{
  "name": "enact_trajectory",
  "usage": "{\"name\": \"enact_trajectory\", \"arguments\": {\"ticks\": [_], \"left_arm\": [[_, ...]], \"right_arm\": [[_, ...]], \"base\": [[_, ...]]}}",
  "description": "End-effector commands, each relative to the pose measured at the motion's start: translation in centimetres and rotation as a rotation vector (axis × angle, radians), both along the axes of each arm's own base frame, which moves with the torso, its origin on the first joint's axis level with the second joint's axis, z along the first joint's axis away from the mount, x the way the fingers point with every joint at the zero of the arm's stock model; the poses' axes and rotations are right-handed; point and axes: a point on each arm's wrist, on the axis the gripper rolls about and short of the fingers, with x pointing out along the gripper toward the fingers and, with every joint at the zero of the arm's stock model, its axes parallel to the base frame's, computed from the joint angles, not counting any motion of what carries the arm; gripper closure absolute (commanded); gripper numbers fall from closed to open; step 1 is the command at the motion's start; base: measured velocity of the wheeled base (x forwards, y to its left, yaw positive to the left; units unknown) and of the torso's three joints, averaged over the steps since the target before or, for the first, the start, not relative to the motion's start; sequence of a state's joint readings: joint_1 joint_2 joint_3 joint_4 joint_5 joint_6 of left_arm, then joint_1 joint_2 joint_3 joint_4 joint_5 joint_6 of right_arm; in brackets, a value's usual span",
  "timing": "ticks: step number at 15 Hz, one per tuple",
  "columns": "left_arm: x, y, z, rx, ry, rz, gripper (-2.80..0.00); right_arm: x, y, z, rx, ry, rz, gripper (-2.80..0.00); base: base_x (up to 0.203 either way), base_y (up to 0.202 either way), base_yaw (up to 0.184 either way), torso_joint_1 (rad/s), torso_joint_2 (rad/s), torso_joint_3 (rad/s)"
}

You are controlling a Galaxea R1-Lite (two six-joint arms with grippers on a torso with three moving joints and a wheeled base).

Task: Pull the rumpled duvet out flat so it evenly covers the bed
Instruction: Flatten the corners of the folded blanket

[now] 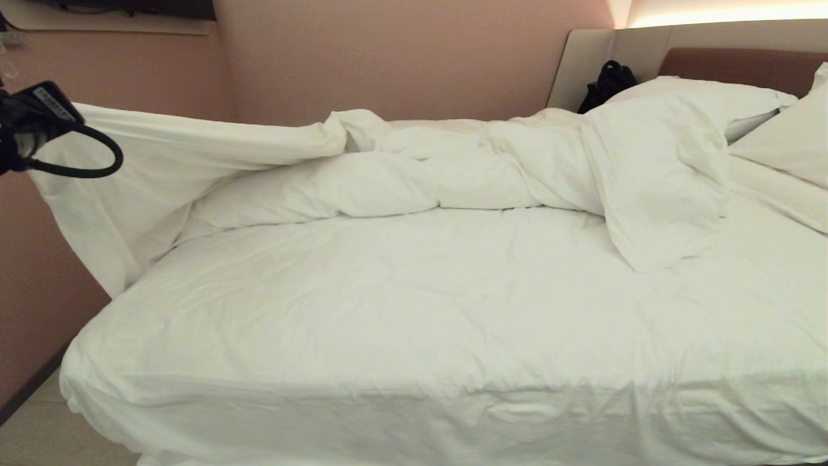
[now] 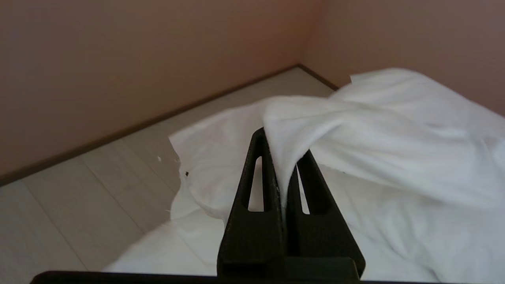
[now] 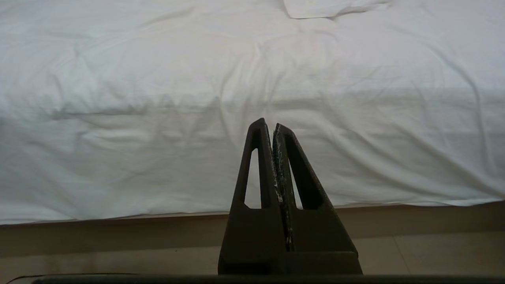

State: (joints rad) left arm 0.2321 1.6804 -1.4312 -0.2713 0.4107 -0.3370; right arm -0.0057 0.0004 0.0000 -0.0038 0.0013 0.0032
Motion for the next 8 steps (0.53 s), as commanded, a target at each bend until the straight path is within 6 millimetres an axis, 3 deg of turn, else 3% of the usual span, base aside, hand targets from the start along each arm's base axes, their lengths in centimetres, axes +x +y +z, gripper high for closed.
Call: {"name": "enact_trajectory", "arguments": {"ticks": [1, 4, 8], "left_arm": [[-1.3, 1.4, 1.0, 0.008, -0.034, 0.043, 0.00], [-2.4, 3.6, 1.6, 0.016, -0.050, 0.090, 0.00], [-4.1, 4.3, 2.4, 0.028, -0.075, 0.092, 0.00]], "right_arm": [[0.0, 0.0, 0.0, 0.000, -0.001, 0.000, 0.00], [0.0, 0.0, 0.0, 0.000, -0.001, 0.000, 0.00], [0.0, 0.0, 0.0, 0.000, -0.001, 0.000, 0.00]], "base": [[0.000, 0.000, 0.000, 0.000, 0.00, 0.000], [0.000, 0.000, 0.000, 0.000, 0.00, 0.000], [0.000, 0.000, 0.000, 0.000, 0.00, 0.000]]}}
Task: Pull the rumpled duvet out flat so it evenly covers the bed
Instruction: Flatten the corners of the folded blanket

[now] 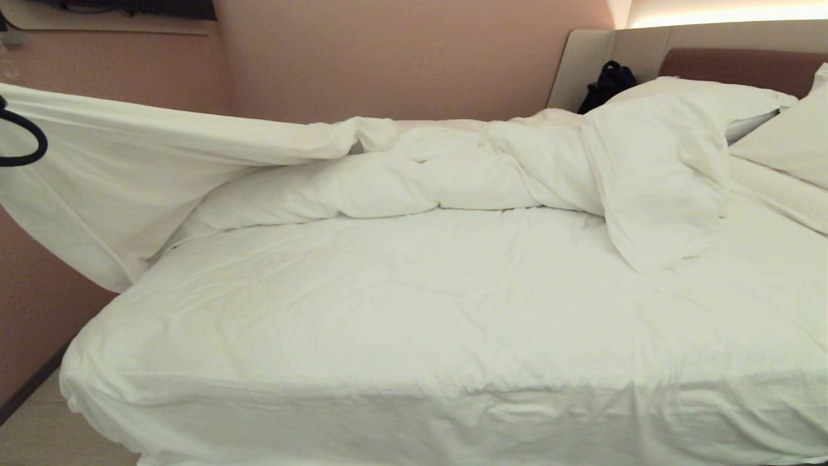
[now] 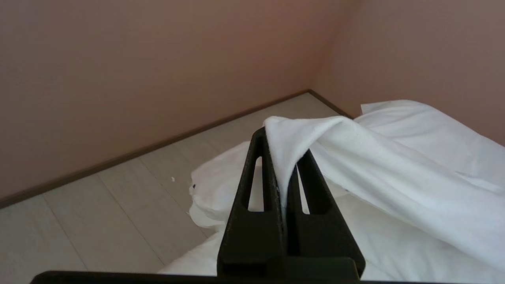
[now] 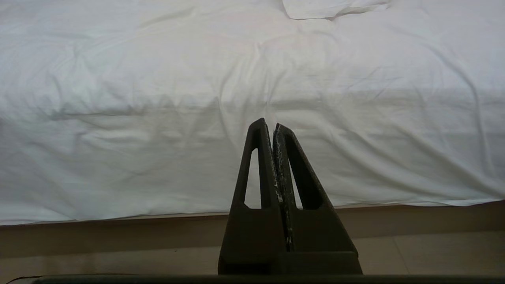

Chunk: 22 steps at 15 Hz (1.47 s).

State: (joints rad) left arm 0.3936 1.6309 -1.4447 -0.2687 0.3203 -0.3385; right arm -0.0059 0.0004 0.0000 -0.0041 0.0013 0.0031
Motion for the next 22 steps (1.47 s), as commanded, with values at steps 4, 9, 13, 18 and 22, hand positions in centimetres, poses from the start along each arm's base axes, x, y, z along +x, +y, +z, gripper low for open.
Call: {"name": "enact_trajectory", "arguments": {"ticks": [4, 9, 13, 18, 22], "left_arm": [[-3.9, 1.5, 1.7, 0.022, -0.035, 0.048, 0.00], [-5.3, 2.3, 2.0, 0.025, -0.023, 0.067, 0.00], [-6.5, 3.2, 2.3, 0.034, -0.032, 0.117, 0.00], [-8.0, 4.1, 2.9, 0.047, -0.046, 0.180, 0.00], [-9.5, 4.8, 3.3, 0.066, -0.049, 0.241, 0.00]], "right_arm": [[0.0, 0.0, 0.0, 0.000, -0.001, 0.000, 0.00], [0.0, 0.0, 0.0, 0.000, -0.001, 0.000, 0.00], [0.0, 0.0, 0.0, 0.000, -0.001, 0.000, 0.00], [0.0, 0.0, 0.0, 0.000, -0.001, 0.000, 0.00], [0.0, 0.0, 0.0, 0.000, -0.001, 0.000, 0.00]], "base": [[0.000, 0.000, 0.000, 0.000, 0.00, 0.000], [0.000, 0.000, 0.000, 0.000, 0.00, 0.000], [0.000, 0.000, 0.000, 0.000, 0.00, 0.000], [0.000, 0.000, 0.000, 0.000, 0.00, 0.000], [0.000, 0.000, 0.000, 0.000, 0.00, 0.000]]}}
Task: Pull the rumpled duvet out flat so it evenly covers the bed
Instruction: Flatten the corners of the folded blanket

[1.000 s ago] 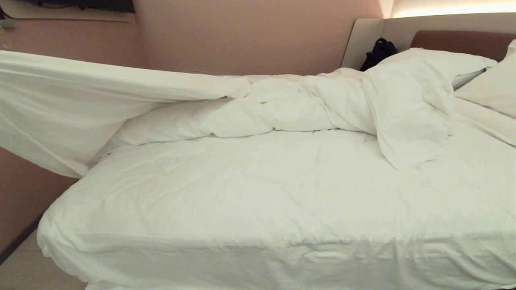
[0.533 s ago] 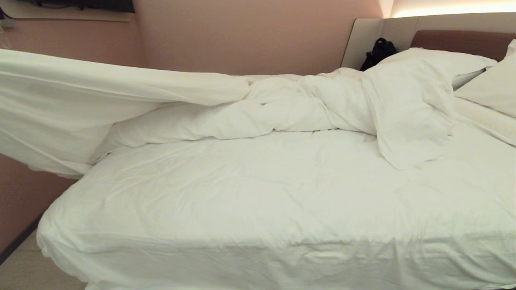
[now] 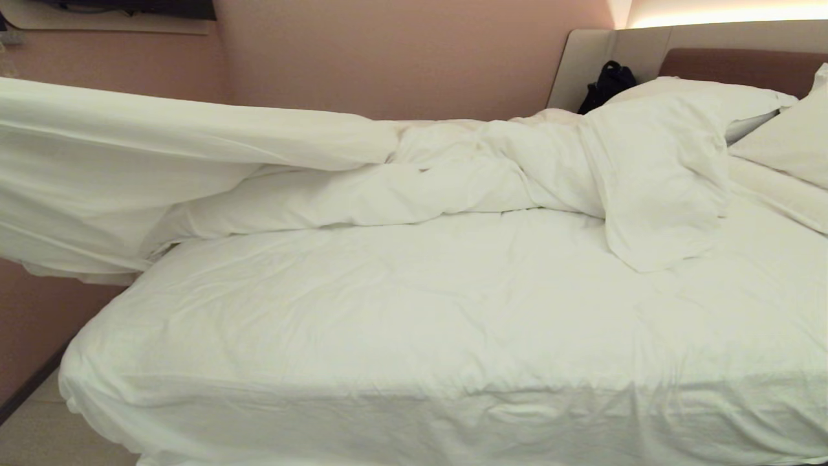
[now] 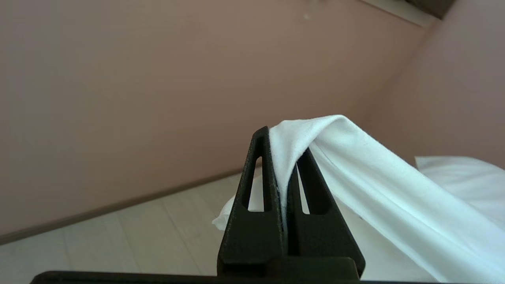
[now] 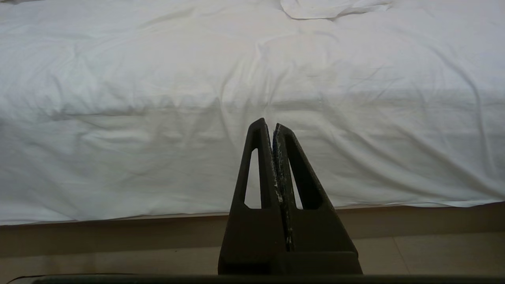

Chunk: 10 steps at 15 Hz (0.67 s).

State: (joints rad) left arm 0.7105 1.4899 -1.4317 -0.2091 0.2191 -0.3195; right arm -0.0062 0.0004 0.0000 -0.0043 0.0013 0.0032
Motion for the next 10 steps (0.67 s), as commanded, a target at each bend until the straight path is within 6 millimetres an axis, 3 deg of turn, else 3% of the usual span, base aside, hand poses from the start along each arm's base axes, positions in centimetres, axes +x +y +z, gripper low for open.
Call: {"name": "enact_trajectory", "arguments": {"ticks": [1, 10], "left_arm": [[-1.1, 0.1, 0.5, 0.014, -0.017, 0.035, 0.00], [-2.6, 1.3, 0.8, 0.022, -0.022, 0.107, 0.00]], "right_arm": [[0.0, 0.0, 0.0, 0.000, -0.001, 0.000, 0.00], [0.0, 0.0, 0.0, 0.000, -0.001, -0.001, 0.00]], "base": [[0.000, 0.000, 0.000, 0.000, 0.00, 0.000], [0.000, 0.000, 0.000, 0.000, 0.00, 0.000]]}}
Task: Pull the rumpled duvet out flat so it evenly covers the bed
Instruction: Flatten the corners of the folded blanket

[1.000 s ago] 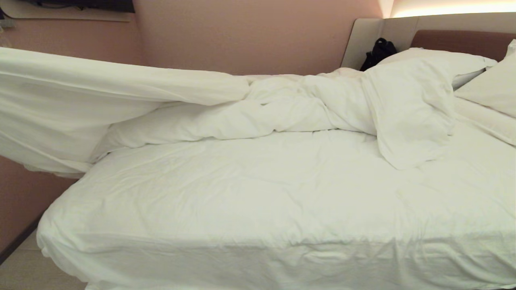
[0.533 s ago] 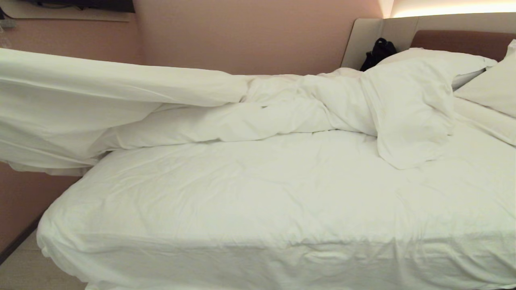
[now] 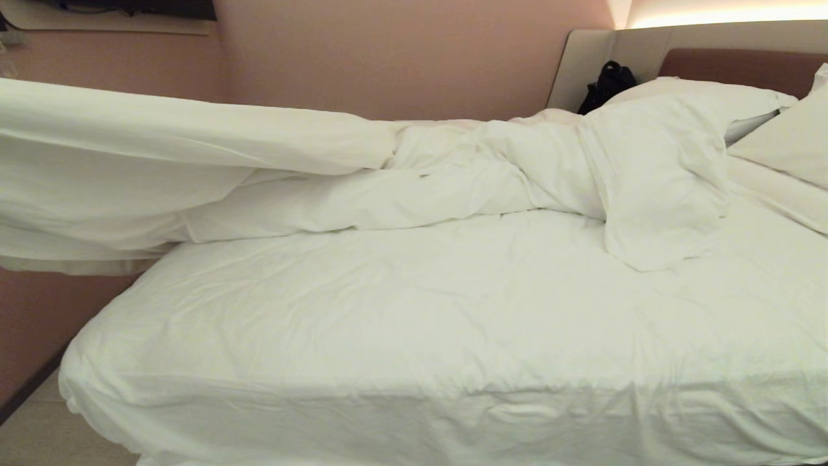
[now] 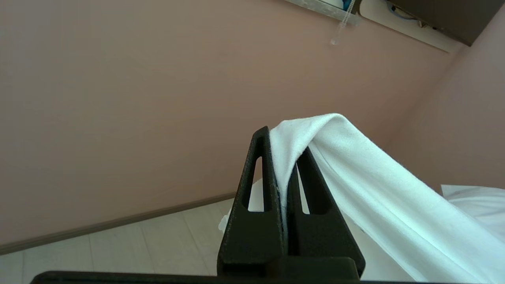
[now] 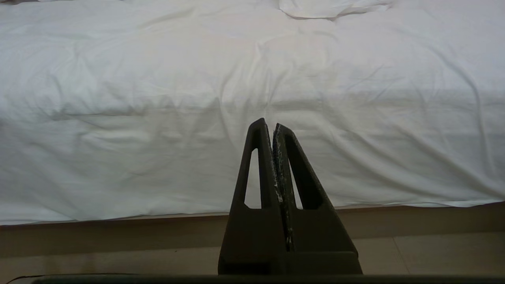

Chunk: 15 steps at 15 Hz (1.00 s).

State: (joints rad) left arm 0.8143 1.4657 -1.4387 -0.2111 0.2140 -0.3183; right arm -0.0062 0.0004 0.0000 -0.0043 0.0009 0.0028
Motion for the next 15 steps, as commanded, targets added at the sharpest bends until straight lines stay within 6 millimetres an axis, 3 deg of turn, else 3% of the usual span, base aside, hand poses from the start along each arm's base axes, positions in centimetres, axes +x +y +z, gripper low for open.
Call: {"name": "enact_trajectory", "arguments": {"ticks": [1, 15], "left_arm": [[0.0, 0.2, -0.1, 0.000, 0.010, 0.010, 0.00], [-1.9, 2.6, -1.8, 0.019, 0.204, 0.155, 0.00]], "right_arm": [[0.0, 0.0, 0.0, 0.000, -0.001, 0.001, 0.00], [0.0, 0.0, 0.0, 0.000, -0.001, 0.001, 0.00]], "base": [[0.000, 0.000, 0.000, 0.000, 0.00, 0.000], [0.000, 0.000, 0.000, 0.000, 0.00, 0.000]]}}
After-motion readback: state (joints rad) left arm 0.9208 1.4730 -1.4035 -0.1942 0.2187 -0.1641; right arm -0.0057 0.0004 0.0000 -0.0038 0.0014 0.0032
